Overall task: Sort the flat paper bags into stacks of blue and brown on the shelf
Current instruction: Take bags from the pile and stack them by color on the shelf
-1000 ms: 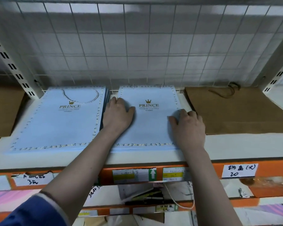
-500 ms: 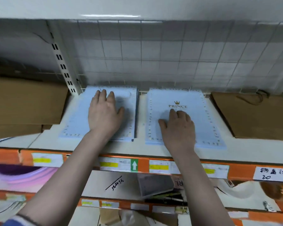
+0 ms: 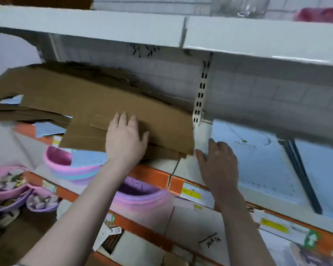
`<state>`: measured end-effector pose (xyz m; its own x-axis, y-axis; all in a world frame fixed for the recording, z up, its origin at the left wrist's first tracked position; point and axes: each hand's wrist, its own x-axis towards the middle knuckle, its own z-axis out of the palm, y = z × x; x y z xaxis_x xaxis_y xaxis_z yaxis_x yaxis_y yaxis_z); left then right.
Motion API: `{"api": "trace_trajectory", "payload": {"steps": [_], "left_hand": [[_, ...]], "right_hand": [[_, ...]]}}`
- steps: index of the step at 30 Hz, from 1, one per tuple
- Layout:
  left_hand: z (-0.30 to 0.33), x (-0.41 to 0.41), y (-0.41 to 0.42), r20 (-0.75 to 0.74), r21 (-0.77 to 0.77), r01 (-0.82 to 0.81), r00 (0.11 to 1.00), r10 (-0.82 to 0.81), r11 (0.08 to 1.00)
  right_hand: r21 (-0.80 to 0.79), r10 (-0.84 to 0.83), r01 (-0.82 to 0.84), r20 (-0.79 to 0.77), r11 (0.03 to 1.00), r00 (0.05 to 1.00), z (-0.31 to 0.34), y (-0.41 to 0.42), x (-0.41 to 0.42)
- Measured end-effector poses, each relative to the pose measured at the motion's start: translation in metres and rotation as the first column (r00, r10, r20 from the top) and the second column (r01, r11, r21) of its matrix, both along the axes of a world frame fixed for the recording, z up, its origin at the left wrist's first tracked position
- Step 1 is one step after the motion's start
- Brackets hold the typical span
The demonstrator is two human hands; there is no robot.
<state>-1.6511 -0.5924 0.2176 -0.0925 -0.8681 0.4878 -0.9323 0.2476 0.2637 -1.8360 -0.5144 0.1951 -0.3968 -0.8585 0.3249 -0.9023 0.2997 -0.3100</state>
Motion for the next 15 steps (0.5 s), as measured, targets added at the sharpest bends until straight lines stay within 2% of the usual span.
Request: {"api": "trace_trajectory", "payload": {"steps": [6, 15], "left_hand": [[0.005, 0.077, -0.039, 0.056, 0.027, -0.004, 0.998, 0.003, 1.0], [0.006, 0.099, -0.077, 0.119, 0.082, 0.044, 0.991, -0.054, 0.996]], "right_hand": [[0.049, -0.048, 0.048, 0.004, 0.998, 0.999, -0.001, -0.037, 0.069], [0.102, -0.092, 0.09, 0.015, 0.991, 0.996, -0.006, -0.071, 0.089]]}}
